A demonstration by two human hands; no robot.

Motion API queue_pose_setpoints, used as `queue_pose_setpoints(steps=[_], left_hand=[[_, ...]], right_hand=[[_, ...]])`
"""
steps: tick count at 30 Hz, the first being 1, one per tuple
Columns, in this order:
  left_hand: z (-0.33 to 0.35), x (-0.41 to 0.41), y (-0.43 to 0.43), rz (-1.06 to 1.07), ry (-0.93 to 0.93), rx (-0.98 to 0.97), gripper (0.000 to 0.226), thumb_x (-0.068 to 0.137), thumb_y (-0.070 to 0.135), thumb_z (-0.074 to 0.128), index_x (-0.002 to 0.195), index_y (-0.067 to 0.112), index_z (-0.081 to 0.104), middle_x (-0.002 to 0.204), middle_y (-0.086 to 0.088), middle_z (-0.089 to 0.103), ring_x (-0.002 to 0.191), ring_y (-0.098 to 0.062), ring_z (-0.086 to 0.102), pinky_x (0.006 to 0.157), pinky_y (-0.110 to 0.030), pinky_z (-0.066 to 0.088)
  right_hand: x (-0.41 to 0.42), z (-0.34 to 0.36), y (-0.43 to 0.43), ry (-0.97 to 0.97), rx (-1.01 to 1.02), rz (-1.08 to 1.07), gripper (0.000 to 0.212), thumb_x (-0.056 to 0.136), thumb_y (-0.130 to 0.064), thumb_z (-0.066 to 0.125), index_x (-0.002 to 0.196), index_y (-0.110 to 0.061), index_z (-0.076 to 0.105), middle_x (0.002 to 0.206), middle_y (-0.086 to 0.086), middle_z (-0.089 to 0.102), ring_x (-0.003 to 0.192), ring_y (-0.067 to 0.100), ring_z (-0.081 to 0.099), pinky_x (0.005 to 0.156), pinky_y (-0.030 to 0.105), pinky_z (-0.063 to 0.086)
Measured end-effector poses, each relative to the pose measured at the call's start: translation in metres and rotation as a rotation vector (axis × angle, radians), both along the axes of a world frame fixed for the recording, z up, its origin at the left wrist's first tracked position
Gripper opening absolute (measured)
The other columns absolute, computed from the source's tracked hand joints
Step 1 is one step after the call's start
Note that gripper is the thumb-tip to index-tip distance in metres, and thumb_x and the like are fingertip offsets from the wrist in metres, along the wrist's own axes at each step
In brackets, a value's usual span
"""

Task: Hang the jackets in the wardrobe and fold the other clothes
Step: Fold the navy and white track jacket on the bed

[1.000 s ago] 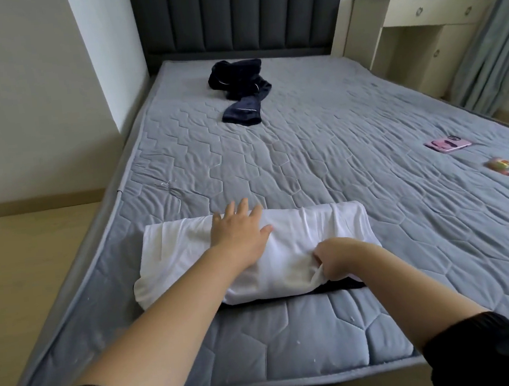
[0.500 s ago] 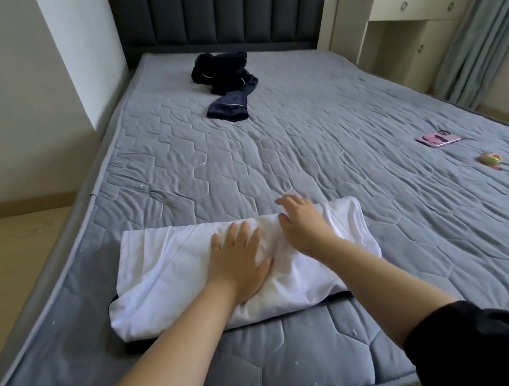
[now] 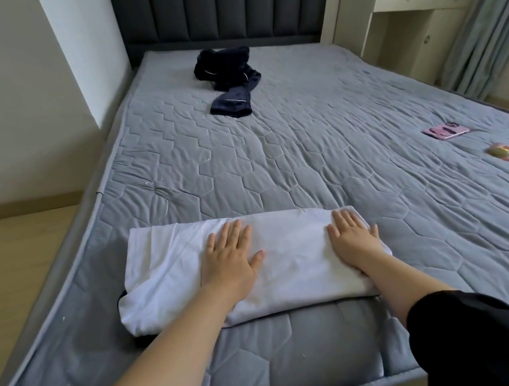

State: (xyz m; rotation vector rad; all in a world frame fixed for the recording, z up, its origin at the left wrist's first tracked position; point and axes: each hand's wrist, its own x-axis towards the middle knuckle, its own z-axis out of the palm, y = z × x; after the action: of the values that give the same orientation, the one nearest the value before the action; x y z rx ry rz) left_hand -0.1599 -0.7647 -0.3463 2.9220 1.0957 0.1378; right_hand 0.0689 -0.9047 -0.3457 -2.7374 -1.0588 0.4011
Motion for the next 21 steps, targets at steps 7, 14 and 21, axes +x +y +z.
queue_pose_setpoints(steps=[7,14,21], left_hand=[[-0.007,-0.013,0.014,0.038,0.006,-0.006,0.064,0.095,0.056,0.008,0.151,0.028,-0.003,0.158,0.008,-0.010,0.144,-0.010,-0.012,0.114,-0.046,-0.005],[-0.014,-0.015,0.014,0.033,-0.031,0.018,0.063,0.095,0.055,0.010,0.151,0.029,-0.002,0.159,0.008,-0.007,0.145,-0.010,-0.010,0.114,-0.045,-0.003],[-0.015,-0.015,0.014,0.031,-0.039,0.008,0.063,0.095,0.055,0.009,0.151,0.029,-0.003,0.159,0.008,-0.008,0.145,-0.010,-0.011,0.115,-0.043,-0.004]], right_hand=[[0.009,0.021,0.011,0.184,0.504,-0.504,0.042,0.097,-0.035,0.039,0.106,0.001,0.057,0.111,0.021,0.055,0.116,0.037,0.047,0.089,0.040,0.037],[0.028,0.048,-0.003,0.781,0.844,-1.061,0.056,0.091,-0.029,0.060,0.136,-0.001,0.041,0.121,0.012,0.055,0.117,0.028,0.048,0.093,0.034,0.037],[0.015,0.052,0.008,0.116,0.524,-0.754,0.035,0.091,-0.008,0.046,0.125,0.000,0.051,0.132,0.019,0.048,0.122,0.034,0.045,0.097,0.038,0.038]])
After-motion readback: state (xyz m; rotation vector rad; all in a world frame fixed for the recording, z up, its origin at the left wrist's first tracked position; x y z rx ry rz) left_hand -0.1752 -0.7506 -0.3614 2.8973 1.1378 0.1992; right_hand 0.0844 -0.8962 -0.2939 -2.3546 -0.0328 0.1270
